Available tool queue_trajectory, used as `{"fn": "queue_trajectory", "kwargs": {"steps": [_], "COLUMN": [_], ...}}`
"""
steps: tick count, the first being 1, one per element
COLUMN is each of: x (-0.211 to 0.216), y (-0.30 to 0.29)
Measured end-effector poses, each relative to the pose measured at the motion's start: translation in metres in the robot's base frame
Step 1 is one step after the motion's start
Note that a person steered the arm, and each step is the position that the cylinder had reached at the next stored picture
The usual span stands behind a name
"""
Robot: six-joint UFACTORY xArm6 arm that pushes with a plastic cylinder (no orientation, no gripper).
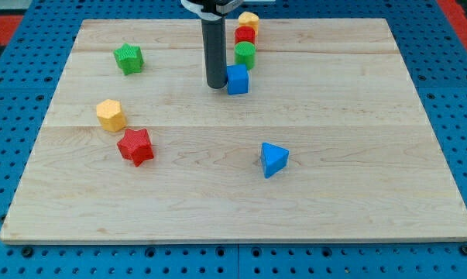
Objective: Push the blue cube into the green circle
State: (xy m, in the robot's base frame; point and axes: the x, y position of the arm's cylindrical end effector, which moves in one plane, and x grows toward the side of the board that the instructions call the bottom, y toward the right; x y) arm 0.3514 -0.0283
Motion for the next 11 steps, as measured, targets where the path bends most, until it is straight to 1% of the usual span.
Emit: {"fn": "queue_trajectory", "kwargs": {"steps": [1,2,3,5,8,10,11], "x": [0.004,0.025,0.044,0.021,0.02,0.001,0.019], "y": [0.001,0.001,0.014,0.02,0.008,0.026,0.027]}}
